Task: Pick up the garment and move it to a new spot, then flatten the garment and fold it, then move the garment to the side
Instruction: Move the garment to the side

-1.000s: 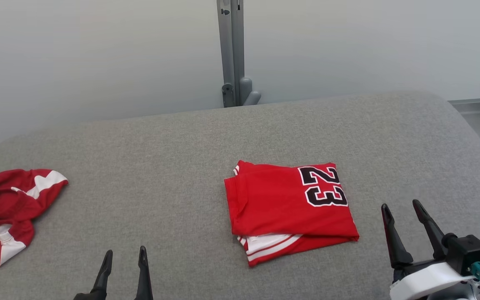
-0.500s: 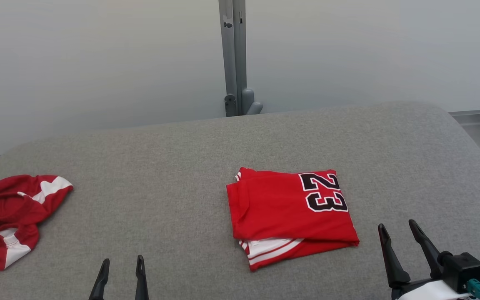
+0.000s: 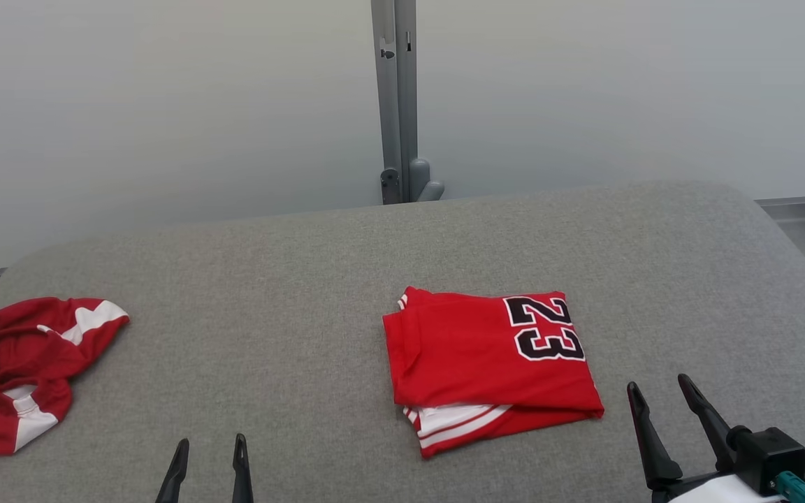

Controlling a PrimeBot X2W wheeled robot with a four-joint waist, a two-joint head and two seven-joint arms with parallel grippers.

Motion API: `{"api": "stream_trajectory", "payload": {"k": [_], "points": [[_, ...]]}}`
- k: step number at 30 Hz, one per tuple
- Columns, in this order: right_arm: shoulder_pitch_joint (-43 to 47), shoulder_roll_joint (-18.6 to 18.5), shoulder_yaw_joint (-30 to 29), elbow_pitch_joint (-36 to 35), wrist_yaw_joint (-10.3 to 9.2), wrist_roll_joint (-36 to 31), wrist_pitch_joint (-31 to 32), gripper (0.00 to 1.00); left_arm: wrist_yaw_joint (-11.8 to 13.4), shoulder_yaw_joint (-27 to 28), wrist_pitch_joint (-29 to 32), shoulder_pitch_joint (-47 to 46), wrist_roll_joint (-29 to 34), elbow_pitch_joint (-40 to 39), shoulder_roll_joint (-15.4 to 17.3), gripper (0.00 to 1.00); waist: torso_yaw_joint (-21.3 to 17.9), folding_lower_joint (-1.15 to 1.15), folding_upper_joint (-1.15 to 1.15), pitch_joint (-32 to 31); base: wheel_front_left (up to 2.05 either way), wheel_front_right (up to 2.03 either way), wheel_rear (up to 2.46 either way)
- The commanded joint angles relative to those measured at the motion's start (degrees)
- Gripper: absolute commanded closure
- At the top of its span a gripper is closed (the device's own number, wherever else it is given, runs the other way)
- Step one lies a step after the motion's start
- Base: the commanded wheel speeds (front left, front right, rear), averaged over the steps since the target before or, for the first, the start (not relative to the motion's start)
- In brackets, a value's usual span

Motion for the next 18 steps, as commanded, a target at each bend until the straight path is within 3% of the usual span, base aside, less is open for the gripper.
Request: {"api": "stream_trajectory", "payload": {"k": [1,18], "points": [[0.57,-0.24,0.09,0.14,-0.01,0.02,-0.19,0.0,0.16,-0.04,-0.12,0.59,0.57,0.09,-0.01,0.0,0.02,0.0,0.0,-0.12,0.0,0.0,0.0],[0.8,-0.06,0.43,0.11,-0.01,0.28,-0.19,0.0,0.51,-0.87,-0.12,0.54,0.69,-0.13,0.0,0.0,0.21,0.0,0.0,0.04,0.0,0.0,0.0]]}}
